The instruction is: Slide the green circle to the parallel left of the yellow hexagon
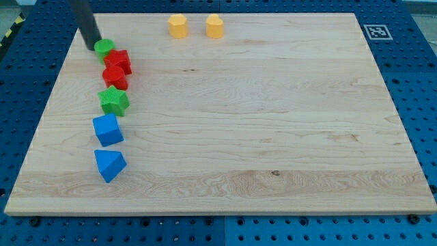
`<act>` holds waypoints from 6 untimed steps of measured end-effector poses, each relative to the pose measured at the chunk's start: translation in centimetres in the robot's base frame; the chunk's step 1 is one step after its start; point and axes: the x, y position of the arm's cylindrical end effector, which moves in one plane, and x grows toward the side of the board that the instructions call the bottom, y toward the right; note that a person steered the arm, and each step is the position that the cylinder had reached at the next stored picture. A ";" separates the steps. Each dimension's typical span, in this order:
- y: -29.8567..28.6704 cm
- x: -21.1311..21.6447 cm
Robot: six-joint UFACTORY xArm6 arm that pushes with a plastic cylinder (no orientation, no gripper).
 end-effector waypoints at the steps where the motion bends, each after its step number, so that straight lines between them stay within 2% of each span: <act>1: -1.2 1.4; 3: 0.1 3.1; 6: 5.3 3.0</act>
